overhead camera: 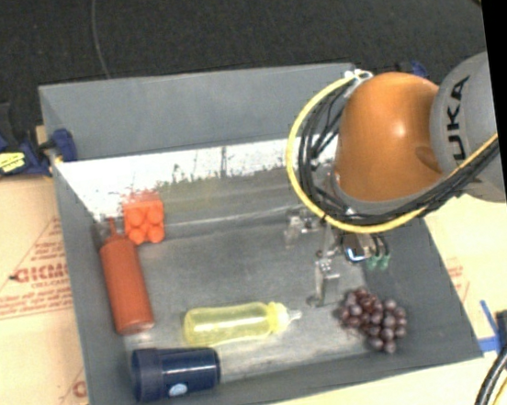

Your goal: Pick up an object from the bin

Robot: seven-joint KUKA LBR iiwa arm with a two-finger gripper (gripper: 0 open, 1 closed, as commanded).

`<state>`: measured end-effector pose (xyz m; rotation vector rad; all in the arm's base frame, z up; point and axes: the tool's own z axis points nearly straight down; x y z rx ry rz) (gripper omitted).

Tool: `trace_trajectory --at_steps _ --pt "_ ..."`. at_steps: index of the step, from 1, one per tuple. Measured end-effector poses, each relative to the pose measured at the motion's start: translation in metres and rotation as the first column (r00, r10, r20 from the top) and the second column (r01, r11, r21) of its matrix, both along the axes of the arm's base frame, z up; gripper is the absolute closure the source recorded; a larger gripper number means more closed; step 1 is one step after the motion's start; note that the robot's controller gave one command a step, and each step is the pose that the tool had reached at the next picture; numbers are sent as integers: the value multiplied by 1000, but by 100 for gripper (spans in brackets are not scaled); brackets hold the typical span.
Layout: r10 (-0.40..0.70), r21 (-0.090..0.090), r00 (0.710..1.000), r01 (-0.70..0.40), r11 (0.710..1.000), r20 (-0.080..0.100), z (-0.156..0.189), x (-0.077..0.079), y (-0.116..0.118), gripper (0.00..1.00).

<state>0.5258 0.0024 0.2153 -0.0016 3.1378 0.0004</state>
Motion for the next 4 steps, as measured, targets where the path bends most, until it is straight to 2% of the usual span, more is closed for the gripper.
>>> trace_trajectory --at_steps 1,2,3,4 --pt "122 0 992 -122 992 -3 -148 2 78 0" --pt "192 -4 981 -192 981 13 -70 -3 100 0" --pt "70 -1 997 -70 998 -14 -116 1 94 0" --pt "135 -2 991 -135 991 14 -145 -3 102 0"
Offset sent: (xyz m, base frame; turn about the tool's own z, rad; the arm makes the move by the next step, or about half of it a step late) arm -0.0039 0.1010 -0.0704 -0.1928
